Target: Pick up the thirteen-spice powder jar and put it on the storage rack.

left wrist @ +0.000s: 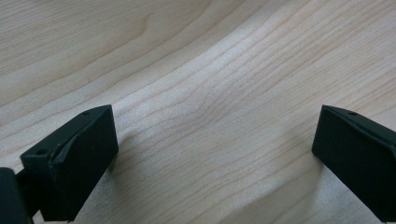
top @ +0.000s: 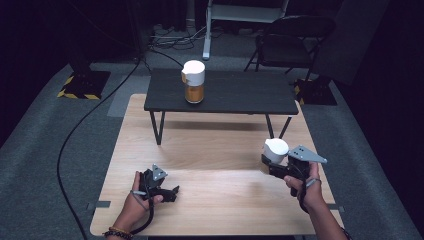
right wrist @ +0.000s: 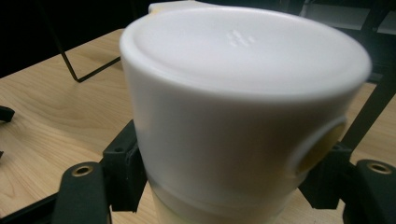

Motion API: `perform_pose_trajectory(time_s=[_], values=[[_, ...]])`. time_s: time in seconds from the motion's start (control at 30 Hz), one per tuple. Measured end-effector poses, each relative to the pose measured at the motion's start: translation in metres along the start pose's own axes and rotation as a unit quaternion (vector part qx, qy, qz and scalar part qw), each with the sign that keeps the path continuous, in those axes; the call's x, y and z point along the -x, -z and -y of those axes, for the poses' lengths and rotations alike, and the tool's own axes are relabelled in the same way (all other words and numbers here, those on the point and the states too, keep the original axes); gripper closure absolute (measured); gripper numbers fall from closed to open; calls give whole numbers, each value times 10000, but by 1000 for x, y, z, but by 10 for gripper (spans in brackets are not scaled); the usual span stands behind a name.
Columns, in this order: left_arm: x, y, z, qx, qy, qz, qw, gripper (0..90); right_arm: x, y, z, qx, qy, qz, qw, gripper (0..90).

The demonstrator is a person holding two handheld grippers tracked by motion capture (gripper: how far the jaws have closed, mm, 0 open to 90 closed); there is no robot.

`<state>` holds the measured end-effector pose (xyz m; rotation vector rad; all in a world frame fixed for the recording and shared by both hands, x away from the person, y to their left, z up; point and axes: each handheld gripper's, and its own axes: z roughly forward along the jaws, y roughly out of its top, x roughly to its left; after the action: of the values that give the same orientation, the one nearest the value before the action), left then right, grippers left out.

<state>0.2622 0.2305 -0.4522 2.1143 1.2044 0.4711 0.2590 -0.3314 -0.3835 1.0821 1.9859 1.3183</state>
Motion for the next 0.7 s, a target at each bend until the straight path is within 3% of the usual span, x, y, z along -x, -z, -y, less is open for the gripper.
perform_pose_trajectory(time_s=[0.2, 0.47, 0.7], values=[[0, 0, 0, -4, 4, 0, 10000, 4, -5, 1, -18, 36, 6, 69, 10000, 298], [0, 0, 0, -6, 5, -3, 10000, 5, -14, 9, -52, 212, 186, 204, 9994, 298], [0, 0, 0, -5, 4, -3, 10000, 5, -14, 11, -78, 262, 154, 221, 9993, 299]])
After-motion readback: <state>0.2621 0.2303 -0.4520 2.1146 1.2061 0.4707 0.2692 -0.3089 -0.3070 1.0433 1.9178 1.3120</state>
